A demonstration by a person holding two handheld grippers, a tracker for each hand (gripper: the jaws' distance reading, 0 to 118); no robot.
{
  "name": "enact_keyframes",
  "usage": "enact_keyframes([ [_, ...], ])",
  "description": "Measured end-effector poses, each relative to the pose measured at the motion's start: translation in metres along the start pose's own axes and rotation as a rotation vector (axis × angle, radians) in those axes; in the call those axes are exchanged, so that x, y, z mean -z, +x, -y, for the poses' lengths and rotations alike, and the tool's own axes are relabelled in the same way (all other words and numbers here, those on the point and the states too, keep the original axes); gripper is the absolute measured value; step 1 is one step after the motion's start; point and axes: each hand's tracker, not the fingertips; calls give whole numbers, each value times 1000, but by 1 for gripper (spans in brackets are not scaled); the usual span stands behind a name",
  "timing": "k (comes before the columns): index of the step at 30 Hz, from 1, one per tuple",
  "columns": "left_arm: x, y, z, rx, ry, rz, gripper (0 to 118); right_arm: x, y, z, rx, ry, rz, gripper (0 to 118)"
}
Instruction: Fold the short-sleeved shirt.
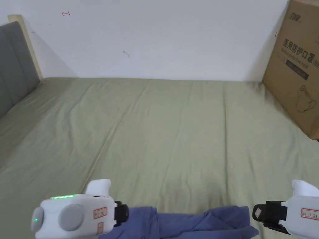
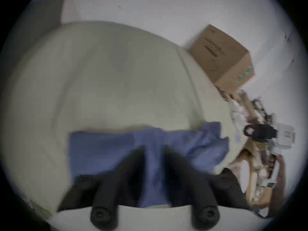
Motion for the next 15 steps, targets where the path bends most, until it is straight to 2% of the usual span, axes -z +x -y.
enact_keyframes([
  [4,13,-19,9,-63,-99,105,2,6,-3,1,-9,-13,-7,0],
  [9,61,8,33,0,-291,165,2,11,-8,4,-16,-26,-13,0],
  [15,83,24,44,-69,-299,236,1,13,-12,5,-46,-38,4,0],
])
